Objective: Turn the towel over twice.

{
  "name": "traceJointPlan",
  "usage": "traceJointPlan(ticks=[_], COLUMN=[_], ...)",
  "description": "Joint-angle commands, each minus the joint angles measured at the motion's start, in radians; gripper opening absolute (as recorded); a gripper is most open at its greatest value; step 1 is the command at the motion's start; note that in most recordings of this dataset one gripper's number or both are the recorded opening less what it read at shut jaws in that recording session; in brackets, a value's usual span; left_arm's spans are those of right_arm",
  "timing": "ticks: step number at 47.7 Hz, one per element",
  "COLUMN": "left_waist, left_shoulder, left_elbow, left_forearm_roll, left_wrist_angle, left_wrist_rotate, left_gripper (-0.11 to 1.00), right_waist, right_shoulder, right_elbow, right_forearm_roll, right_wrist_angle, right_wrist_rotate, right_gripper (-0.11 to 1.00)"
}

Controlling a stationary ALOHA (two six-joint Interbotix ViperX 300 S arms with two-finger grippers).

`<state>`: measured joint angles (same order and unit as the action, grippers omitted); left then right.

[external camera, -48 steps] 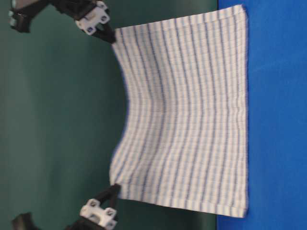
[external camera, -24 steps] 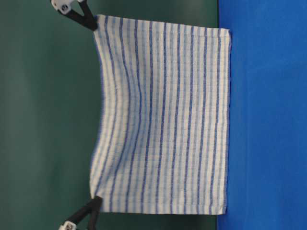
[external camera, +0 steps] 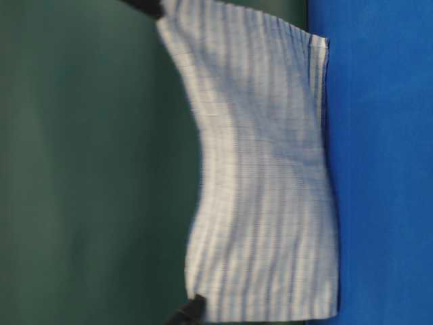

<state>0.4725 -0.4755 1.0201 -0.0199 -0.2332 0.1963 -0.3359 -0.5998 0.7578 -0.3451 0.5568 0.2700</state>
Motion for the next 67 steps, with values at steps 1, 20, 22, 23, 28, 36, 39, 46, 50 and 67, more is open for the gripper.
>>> traceJointPlan(ticks=[1,20,22,23,28,36,39,46,50,67], left_waist=[-0.055,-0.400,-0.425,-0.437,-0.488,-0.546,-0.563,-0.598,-0.614,-0.615], left_shoulder=[0.003,0.061,0.069,0.075,0.109,0.155,0.172,0.186,0.186,0.187], left_elbow=[0.009,0.069,0.069,0.069,0.072,0.071,0.067,0.067,0.067,0.064], left_forearm_roll=[0.000,-0.002,0.000,-0.002,-0.002,-0.002,-0.002,0.000,0.000,-0.002], left_wrist_angle=[-0.009,0.020,0.020,0.020,0.021,0.037,0.046,0.077,0.095,0.156], left_wrist_rotate=[-0.011,-0.028,-0.041,-0.048,-0.089,-0.117,-0.118,-0.120,-0.120,-0.109], left_gripper=[0.02,0.02,0.02,0.02,0.02,0.02,0.02,0.02,0.02,0.02], right_waist=[0.061,0.368,0.391,0.403,0.463,0.529,0.545,0.578,0.594,0.601], right_shoulder=[-0.008,0.069,0.081,0.089,0.132,0.193,0.210,0.247,0.264,0.350], right_elbow=[0.015,0.150,0.152,0.152,0.147,0.129,0.124,0.114,0.112,0.109], right_forearm_roll=[0.002,0.002,0.002,0.002,0.002,0.002,0.002,0.002,0.002,0.002], right_wrist_angle=[0.002,-0.014,-0.014,-0.015,-0.021,-0.026,-0.029,-0.058,-0.075,-0.107], right_wrist_rotate=[0.040,0.365,0.385,0.394,0.439,0.495,0.512,0.549,0.554,0.555], right_gripper=[0.03,0.03,0.03,0.03,0.03,0.03,0.03,0.03,0.03,0.03])
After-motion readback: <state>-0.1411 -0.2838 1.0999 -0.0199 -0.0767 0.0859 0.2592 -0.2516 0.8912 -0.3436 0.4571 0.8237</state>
